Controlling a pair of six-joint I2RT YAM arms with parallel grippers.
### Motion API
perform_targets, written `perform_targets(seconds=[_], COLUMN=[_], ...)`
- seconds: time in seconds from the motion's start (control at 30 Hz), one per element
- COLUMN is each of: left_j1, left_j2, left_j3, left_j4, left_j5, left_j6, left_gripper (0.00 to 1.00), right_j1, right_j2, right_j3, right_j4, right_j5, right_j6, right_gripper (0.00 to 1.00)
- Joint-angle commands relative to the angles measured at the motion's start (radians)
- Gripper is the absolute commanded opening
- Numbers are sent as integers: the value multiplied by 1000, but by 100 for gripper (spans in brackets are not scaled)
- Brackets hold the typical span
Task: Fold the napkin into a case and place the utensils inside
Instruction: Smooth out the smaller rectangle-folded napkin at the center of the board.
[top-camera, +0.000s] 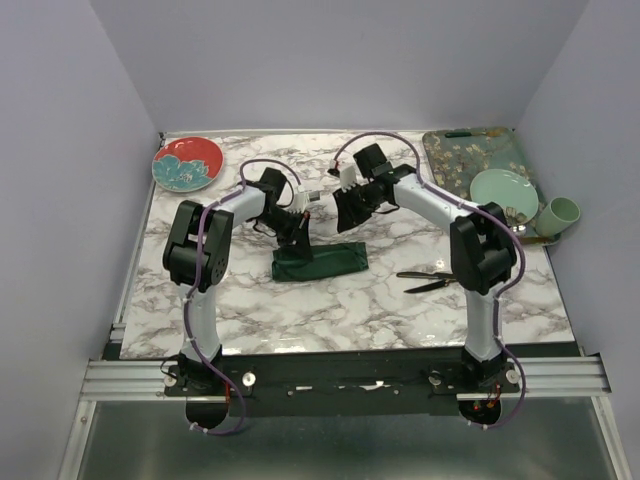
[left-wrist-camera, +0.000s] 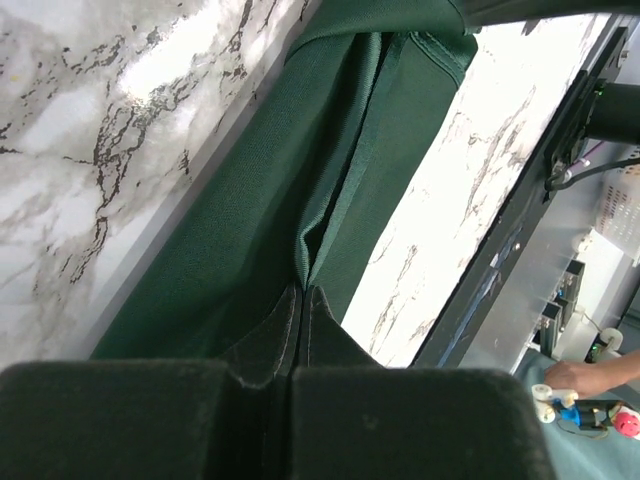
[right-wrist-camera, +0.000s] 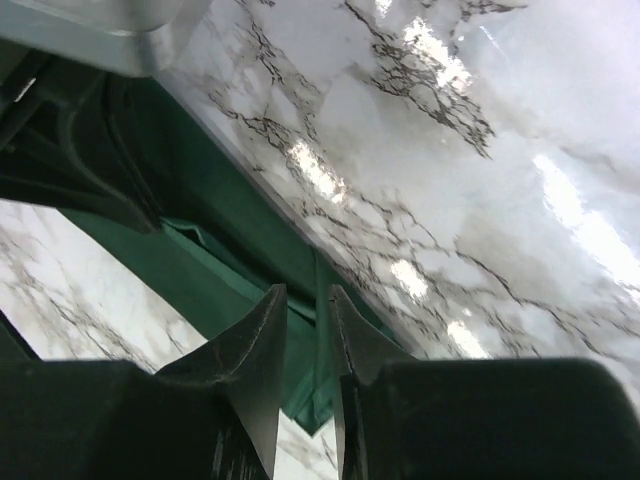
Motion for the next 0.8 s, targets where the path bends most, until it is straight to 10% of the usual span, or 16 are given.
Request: perform_targets(seconds=[0.0,0.77], left_j1=[-4,-7], left_j2=[30,70], left_j3=[30,106], left_j4=[-7,20], left_j5=[-11,-16], left_j6=[-8,-27], left_gripper=[0,0], right_j1=[5,5], right_j2=[109,258], right_j3=[58,96], right_j4=[-20,-14], right_j5=[-91,-182], right_j6=[65,92], right_gripper=[29,24])
